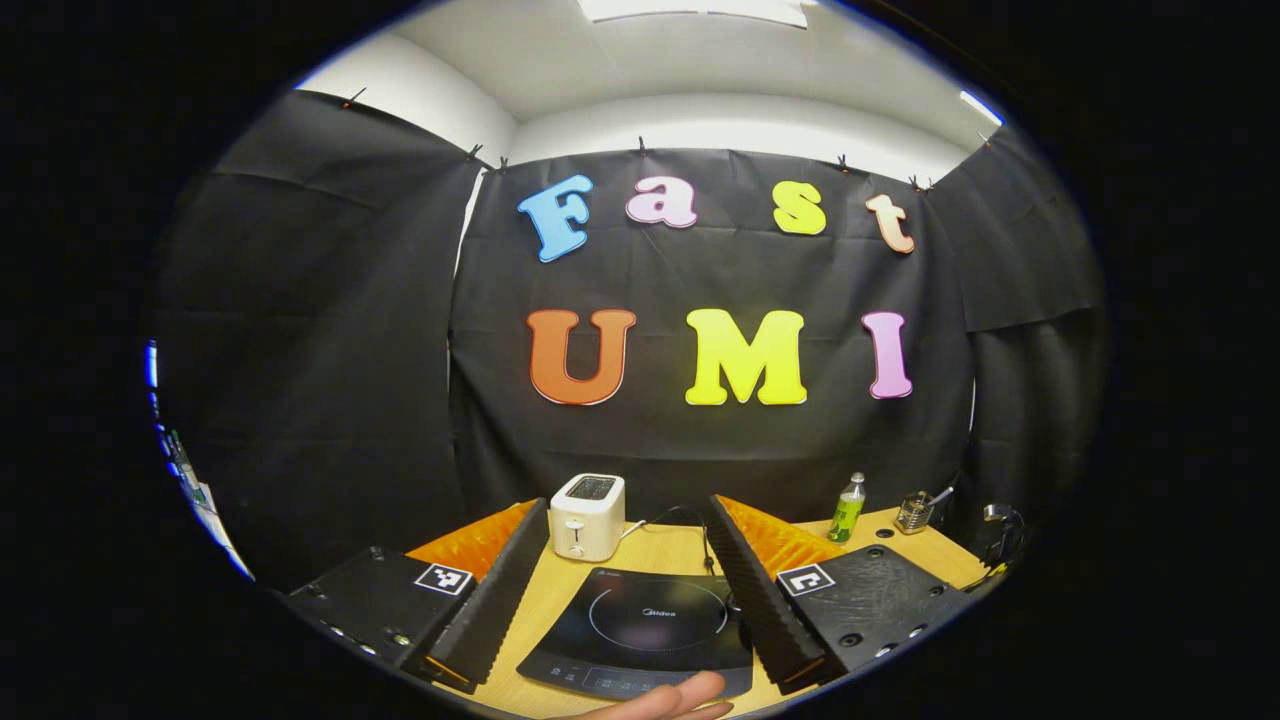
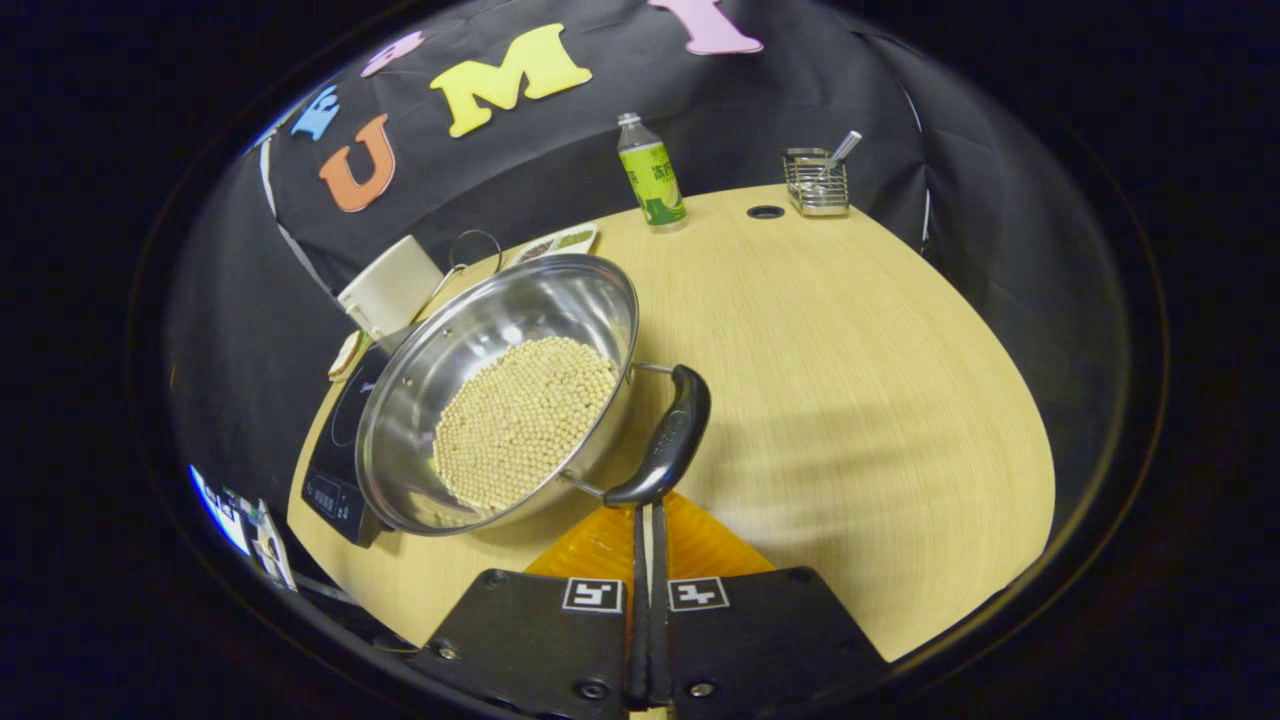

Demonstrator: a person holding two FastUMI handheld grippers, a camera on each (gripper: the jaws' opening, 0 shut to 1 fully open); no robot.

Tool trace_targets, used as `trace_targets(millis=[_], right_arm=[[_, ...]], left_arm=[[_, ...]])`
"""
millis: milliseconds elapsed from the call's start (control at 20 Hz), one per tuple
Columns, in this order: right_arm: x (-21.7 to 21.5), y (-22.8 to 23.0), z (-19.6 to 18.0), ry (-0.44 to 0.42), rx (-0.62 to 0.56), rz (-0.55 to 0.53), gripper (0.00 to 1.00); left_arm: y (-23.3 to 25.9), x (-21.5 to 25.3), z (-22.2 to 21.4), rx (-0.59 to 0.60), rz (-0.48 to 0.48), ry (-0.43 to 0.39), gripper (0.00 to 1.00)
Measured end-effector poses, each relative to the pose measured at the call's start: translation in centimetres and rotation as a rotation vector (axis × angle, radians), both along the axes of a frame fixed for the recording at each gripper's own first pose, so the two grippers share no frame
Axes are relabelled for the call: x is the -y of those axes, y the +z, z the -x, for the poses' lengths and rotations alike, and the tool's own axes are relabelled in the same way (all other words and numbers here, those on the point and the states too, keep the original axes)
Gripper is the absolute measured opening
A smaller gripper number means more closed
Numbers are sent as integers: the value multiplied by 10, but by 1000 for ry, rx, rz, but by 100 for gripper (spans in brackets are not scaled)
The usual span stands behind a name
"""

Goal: First push the handle of the pot to place it horizontally, then grasp the pot with both hands and set it on the induction cooktop.

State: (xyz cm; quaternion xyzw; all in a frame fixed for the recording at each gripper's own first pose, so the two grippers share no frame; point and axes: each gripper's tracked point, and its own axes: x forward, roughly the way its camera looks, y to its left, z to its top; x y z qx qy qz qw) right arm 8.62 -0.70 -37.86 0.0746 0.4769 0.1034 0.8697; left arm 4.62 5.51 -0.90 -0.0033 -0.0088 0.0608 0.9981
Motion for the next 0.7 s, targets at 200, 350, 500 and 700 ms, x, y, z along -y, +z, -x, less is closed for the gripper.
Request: trace_targets(millis=[200,350,500,700], right_arm=[[6,0,-7,-21,5,14,1],[11,-1,-17,-41,15,23,1],[16,-2,-28,-56,21,35,1],[20,-2,-38,-74,8,20,4]], left_arm=[[-3,2,-4,-7,8,-11,95],[-6,2,-8,-8,-1,-12,94],[-11,8,-17,-20,2,-41,95],[-18,14,-23,-35,-6,-66,95]])
